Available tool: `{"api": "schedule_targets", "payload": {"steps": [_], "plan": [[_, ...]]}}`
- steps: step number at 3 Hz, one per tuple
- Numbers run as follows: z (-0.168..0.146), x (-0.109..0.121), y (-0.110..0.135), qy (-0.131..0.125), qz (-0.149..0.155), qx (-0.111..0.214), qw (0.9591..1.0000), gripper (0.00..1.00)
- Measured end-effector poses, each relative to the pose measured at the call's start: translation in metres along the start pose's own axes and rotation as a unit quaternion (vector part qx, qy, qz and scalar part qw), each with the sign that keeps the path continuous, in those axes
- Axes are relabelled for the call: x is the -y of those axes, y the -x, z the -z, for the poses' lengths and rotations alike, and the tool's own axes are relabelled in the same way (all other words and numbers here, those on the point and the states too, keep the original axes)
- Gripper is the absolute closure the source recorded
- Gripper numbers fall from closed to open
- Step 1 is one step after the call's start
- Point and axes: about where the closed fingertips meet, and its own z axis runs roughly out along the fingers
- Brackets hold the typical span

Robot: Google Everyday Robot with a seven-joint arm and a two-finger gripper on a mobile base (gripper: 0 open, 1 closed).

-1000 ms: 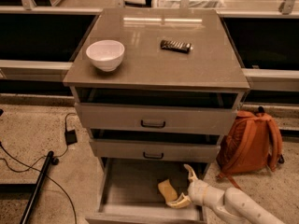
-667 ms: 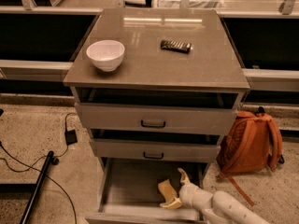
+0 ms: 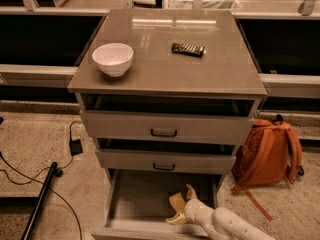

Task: Pick sponge from bottom drawer and place on counter

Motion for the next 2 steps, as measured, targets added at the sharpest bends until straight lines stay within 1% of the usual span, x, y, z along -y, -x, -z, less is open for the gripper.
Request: {"api": "schedule_targets", "payload": {"steps": [1,2], "plan": [[-0.016,-0.004,-0.026,0.005,-0.022,-0.023,0.9995,0.05],[-0.024,-0.003,-0.062,0.003,-0.047,-0.055,0.9974,0.06]]}}
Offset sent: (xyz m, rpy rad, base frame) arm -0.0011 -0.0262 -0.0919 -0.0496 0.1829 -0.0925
